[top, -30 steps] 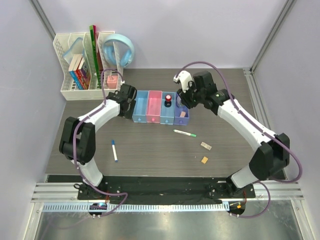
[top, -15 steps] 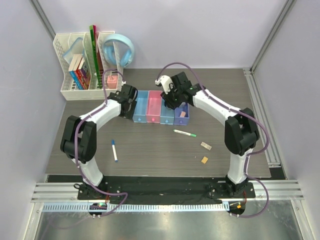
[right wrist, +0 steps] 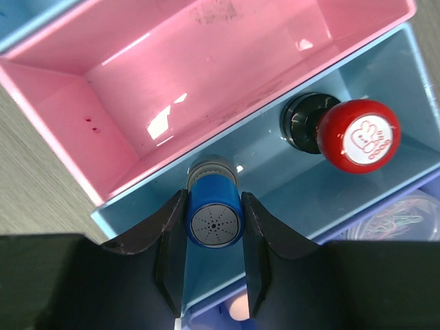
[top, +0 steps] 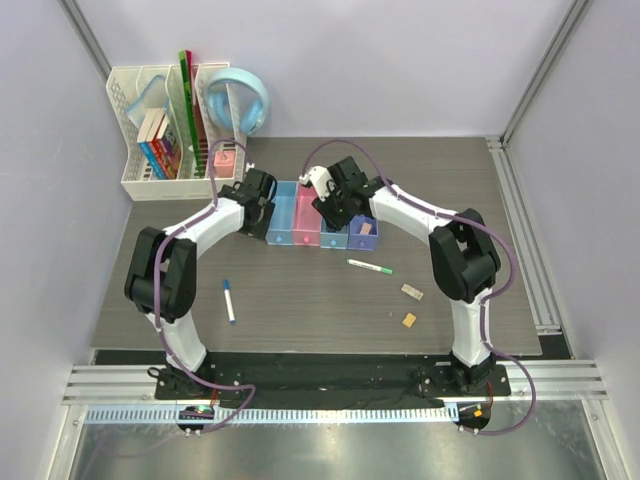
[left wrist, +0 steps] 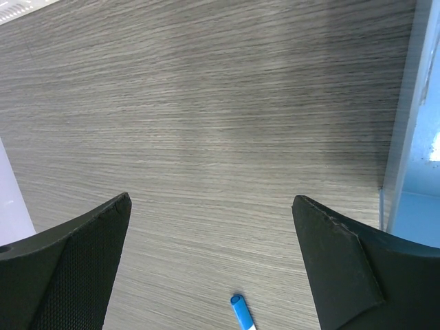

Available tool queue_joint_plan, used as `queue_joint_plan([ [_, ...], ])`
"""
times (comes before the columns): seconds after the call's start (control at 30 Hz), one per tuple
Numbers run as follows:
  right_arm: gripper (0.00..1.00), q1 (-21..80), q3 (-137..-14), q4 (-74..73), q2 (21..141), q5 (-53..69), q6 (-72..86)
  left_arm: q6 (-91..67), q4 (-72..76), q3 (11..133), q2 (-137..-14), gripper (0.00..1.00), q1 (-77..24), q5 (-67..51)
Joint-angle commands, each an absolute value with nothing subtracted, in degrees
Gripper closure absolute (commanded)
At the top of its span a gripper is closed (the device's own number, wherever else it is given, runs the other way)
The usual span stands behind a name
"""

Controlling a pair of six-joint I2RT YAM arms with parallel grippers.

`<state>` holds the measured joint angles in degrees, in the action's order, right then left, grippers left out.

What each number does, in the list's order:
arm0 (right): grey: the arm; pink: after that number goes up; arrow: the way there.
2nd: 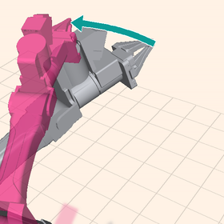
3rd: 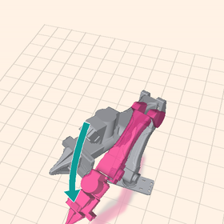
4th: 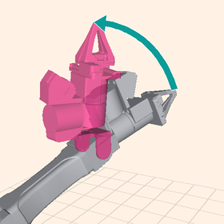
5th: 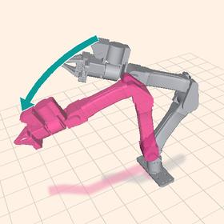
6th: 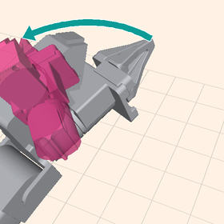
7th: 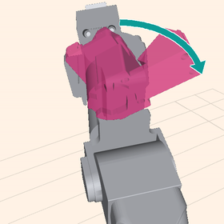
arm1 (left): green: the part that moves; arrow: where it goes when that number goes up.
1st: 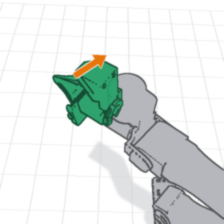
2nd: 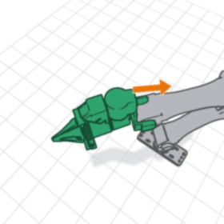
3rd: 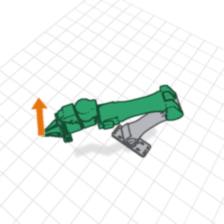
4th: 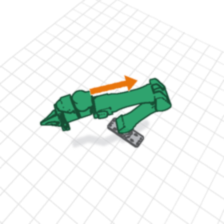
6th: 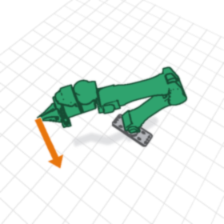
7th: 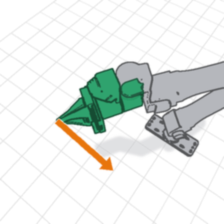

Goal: Sort the stationery into containers
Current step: Place the stationery in the storage box, then move the storage box to the center of the board.

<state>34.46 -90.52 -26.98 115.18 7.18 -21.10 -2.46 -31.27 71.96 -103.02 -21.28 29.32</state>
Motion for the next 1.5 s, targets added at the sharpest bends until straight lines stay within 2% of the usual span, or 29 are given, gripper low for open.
queue_joint_plan([
  [0.0,0.78,34.98,-91.14,-24.35,115.75,6.5,-21.45,-1.5,-28.92,73.56,-102.83,0.0,-21.45,29.44],
  [0.07,0.77,35.07,-91.32,-24.26,116.01,6.33,-21.45,-1.23,-28.92,73.65,-102.57,0.0,-21.45,29.53],
  [0.3,0.61,34.98,-91.06,-24.26,115.58,5.8,-21.8,-1.05,-28.74,73.92,-102.66,0.0,-21.45,29.44],
  [0.47,0.55,34.98,-90.7,-24.69,114.35,4.92,-21.8,-0.97,-28.3,73.83,-103.01,0.0,-21.45,29.53],
  [0.57,0.48,35.16,-90.35,-24.87,113.56,4.22,-21.62,-0.7,-27.95,74.09,-103.53,0.0,-21.45,29.79],
  [0.77,0.46,35.24,-90.53,-25.92,110.92,3.61,-21.27,-0.26,-26.81,75.23,-105.2,0.0,-21.18,30.58],
  [0.97,0.46,35.24,-91.14,-27.68,103.28,2.2,-20.65,-0.09,-26.19,78.57,-108.1,0.0,-19.69,31.73],
  [1.17,0.46,34.89,-88.95,-27.51,95.72,-4.99,-23.11,2.28,-25.05,80.51,-110.56,0.0,-19.25,32.61],
  [1.47,0.47,26.02,-84.29,-24.79,99.13,-15.55,-21.27,4.22,-23.82,83.32,-113.99,0.0,-19.07,34.98],
])
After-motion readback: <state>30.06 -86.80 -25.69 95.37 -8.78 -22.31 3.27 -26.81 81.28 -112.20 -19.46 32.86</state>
